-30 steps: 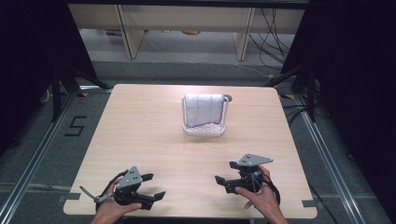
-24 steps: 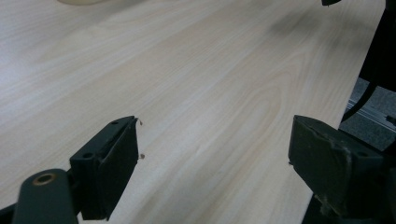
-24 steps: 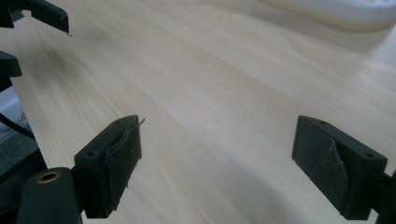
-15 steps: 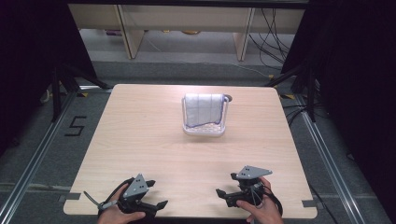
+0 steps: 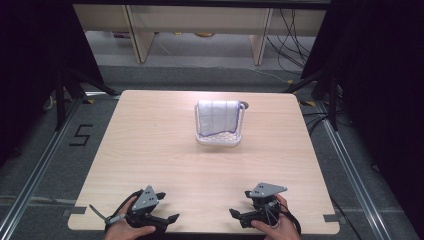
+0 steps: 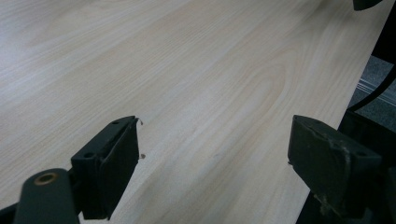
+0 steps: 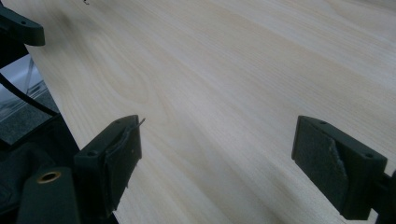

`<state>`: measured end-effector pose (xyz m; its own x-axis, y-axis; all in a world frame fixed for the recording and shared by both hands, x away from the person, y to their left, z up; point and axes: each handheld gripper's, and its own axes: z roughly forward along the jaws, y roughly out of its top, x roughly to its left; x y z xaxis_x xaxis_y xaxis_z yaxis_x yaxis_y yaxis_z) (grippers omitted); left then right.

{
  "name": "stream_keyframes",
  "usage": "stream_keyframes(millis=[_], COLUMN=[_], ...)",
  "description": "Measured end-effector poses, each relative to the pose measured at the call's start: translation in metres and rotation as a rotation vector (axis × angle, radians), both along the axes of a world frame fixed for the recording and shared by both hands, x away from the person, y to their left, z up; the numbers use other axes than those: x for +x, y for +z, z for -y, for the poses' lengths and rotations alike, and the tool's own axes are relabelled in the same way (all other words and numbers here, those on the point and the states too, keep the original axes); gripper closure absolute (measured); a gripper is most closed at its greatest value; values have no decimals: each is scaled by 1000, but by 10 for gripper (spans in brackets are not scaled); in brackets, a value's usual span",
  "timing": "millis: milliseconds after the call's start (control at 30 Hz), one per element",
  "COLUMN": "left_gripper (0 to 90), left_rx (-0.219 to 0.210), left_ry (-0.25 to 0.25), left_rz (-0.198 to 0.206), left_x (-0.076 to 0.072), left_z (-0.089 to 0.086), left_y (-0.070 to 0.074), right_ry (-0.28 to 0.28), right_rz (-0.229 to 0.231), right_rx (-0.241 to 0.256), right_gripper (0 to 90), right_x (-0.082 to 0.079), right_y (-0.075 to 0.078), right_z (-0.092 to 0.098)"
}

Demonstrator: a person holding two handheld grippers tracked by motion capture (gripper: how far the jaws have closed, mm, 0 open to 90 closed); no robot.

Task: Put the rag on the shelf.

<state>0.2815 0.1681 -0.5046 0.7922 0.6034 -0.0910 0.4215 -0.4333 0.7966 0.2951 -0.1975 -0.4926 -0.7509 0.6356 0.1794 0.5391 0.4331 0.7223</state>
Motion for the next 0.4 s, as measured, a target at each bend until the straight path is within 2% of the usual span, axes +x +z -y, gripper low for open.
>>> stream_keyframes(millis=[100, 133, 233, 300, 333, 367, 400], left_gripper=[159, 158, 157, 157, 156, 156, 156], left_rx=[-17, -17, -11, -2, 17, -10, -10], left_ry=[10, 12, 17, 14, 19, 33, 33], left_rz=[-7, -6, -2, -15, -9, -19, -19], left_x=[0, 0, 1, 2, 3, 3, 3], left_z=[1, 1, 0, -1, -3, -2, -2], left_y=[-1, -1, -2, -1, -2, -3, -3], right_ry=[-3, -27, -34, -30, -24, -27, -36], right_rz=[2, 9, 6, 16, 19, 19, 23], right_rx=[-3, -10, -19, -16, -12, -11, -15], right_gripper=[166, 166, 166, 166, 166, 166, 166], right_x=[0, -2, -2, -1, -1, 0, 0], right_y=[0, 0, 1, 1, 0, 1, 1], right_z=[0, -1, -1, 0, 0, 1, 2])
